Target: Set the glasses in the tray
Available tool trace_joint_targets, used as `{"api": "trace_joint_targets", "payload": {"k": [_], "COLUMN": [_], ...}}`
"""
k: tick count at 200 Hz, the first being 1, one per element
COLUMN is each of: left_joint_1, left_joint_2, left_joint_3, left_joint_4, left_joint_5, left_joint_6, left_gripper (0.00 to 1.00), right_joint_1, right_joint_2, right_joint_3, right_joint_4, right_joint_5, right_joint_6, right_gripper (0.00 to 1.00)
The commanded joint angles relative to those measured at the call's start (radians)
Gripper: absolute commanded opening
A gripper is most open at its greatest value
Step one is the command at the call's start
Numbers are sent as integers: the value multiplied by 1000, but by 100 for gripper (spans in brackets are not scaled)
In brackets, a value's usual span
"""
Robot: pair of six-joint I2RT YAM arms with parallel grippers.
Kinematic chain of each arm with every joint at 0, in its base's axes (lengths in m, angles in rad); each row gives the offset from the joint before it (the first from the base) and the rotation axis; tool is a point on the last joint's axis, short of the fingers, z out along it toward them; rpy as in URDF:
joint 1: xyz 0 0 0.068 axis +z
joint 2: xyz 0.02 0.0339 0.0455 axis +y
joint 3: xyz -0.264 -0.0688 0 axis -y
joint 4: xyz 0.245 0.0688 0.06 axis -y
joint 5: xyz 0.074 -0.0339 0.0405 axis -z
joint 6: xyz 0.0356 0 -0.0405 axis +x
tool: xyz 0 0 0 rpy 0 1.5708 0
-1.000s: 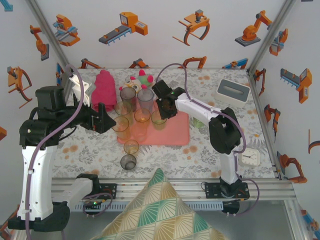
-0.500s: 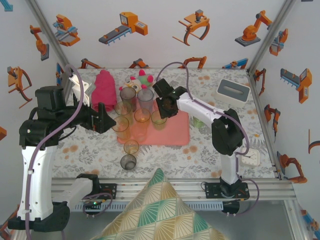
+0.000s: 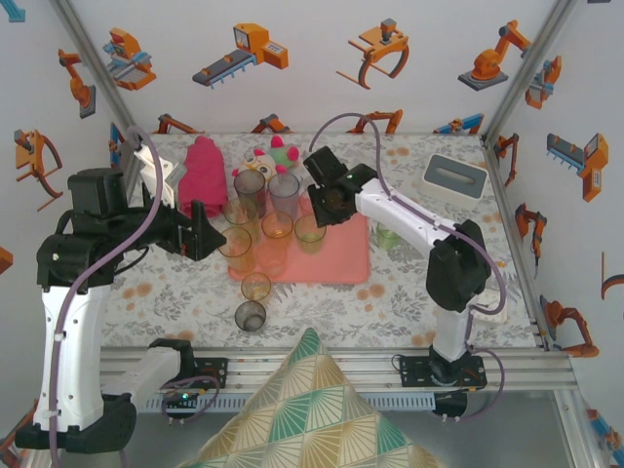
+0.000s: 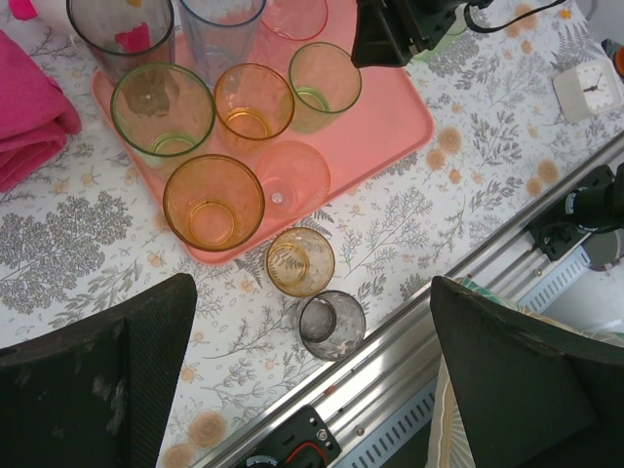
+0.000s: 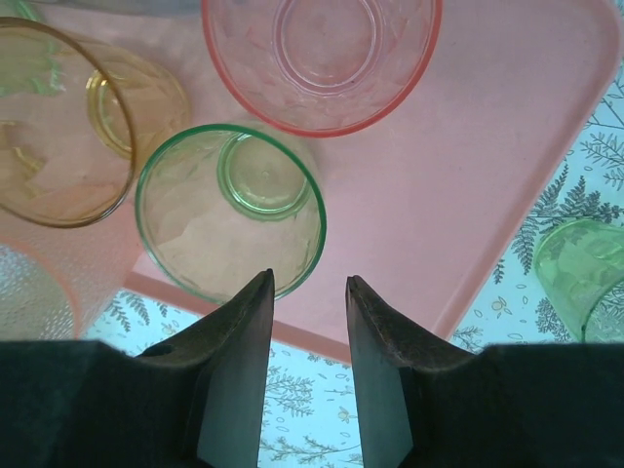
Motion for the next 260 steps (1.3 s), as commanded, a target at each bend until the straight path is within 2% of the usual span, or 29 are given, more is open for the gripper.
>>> {"api": "trace_joint_targets", "payload": {"k": [1, 25, 87, 123, 145, 195, 216, 242, 260], "left_joint_1": [5, 3, 4, 27, 45, 51, 51, 52, 52], "left_joint_2": [-13, -23, -32, -65, -90, -153, -173, -196, -208], "left_joint_3": [16, 10, -2, -38, -68, -139, -138, -140, -141], "left_joint_4": [-13, -17, -29, -20, -15, -15, -25, -35, -57], "left_joint_5": [5, -7, -22, -2, 1, -23, -14, 8, 1], "left_joint_6": [14, 23, 38, 13, 12, 41, 51, 59, 77], "left_gripper": [97, 97, 97, 97, 97, 97, 100, 92, 91], "right_joint_1": [-2, -1, -2, -2, -3, -3, -3, -3, -3], "right_joint_2": [-52, -101, -333, -485, -572, -712, -767, -818, -823], "right_joint_3": [23, -1, -211, -368, -463, -585, -629, -683, -698], "right_joint_4": [-34, -36, -25, 1, -2, -37, -37, -33, -39], "right_joint_5": [-20, -18, 53, 77, 135, 172, 188, 192, 188], "right_joint_6": [-16, 4, 68, 131, 183, 269, 299, 341, 349], "right_gripper": [37, 37, 37, 38, 40, 41, 41, 41, 41]}}
